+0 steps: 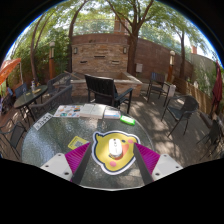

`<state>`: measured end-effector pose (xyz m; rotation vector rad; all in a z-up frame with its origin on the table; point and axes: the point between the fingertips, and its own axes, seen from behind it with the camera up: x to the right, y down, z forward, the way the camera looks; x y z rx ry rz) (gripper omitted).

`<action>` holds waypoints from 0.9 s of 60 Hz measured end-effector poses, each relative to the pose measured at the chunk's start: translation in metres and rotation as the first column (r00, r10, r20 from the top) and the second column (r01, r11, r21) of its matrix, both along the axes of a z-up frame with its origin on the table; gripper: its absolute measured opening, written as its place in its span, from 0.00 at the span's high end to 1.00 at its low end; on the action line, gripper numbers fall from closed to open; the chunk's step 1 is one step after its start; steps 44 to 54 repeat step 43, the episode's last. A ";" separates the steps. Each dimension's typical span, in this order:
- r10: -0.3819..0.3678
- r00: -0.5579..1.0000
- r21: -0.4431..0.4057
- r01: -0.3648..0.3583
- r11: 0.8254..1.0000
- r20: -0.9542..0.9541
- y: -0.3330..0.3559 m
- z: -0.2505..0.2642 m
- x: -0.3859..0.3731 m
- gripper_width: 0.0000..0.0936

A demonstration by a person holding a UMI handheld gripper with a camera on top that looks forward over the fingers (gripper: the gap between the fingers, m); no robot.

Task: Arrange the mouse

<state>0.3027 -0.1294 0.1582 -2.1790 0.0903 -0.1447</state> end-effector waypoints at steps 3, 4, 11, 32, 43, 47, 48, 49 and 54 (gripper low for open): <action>-0.005 1.000 0.010 0.005 1.000 0.014 -0.019 0.015 -0.004 0.08; -0.007 1.000 0.012 0.006 1.000 0.018 -0.026 0.019 -0.006 0.08; -0.018 0.999 0.034 0.017 0.999 0.029 -0.075 0.045 -0.019 0.08; -0.044 0.998 0.032 0.043 0.999 0.033 -0.173 0.061 -0.043 0.08; -0.032 0.999 0.031 0.031 0.999 0.038 -0.186 0.066 -0.050 0.09; -0.032 0.999 0.031 0.031 0.999 0.038 -0.186 0.066 -0.050 0.09; -0.032 0.999 0.031 0.031 0.999 0.038 -0.186 0.066 -0.050 0.09; -0.032 0.999 0.031 0.031 0.999 0.038 -0.186 0.066 -0.050 0.09; -0.032 0.999 0.031 0.031 0.999 0.038 -0.186 0.066 -0.050 0.09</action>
